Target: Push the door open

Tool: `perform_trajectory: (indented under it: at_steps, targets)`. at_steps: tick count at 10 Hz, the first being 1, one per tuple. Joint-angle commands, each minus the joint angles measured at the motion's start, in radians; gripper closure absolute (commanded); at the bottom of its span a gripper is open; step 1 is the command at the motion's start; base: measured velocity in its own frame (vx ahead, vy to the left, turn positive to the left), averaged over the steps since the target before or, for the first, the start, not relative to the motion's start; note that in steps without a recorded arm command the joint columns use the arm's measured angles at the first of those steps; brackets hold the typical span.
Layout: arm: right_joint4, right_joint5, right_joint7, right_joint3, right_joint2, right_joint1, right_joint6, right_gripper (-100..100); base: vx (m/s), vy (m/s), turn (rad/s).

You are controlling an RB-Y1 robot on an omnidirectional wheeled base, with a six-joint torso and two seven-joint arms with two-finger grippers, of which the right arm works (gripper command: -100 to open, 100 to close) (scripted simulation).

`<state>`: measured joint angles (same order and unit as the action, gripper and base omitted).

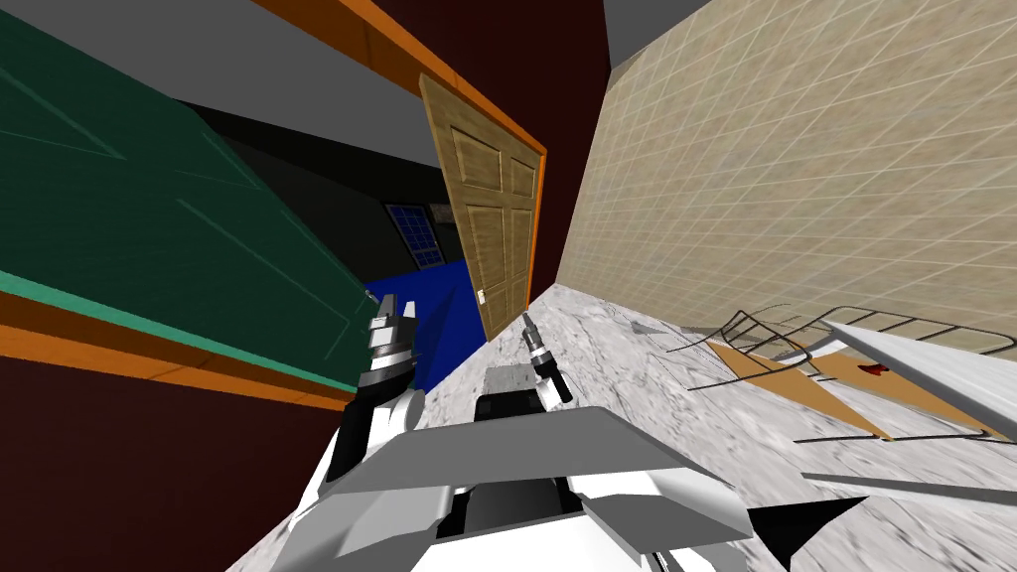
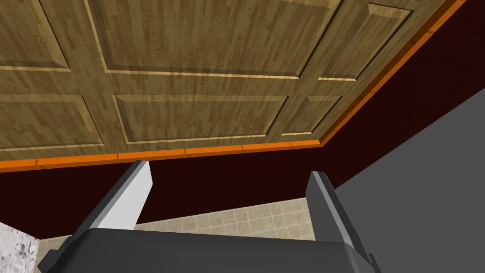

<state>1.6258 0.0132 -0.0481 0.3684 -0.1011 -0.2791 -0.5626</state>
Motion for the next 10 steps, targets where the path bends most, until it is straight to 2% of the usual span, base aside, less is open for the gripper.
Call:
perform_trajectory:
  at_steps: [1,6,10]
  targets:
    - [-0.043,0.000,0.007,0.033,-0.003,0.015,-0.008,-100,0.149,0.009,-0.046]
    - [-0.134,-0.001,0.019,0.092,-0.006,0.048,-0.031,-100,0.104,0.015,-0.034]
    - [-0.240,-0.002,0.034,0.160,-0.007,0.086,-0.057,-100,0.145,0.025,-0.046]
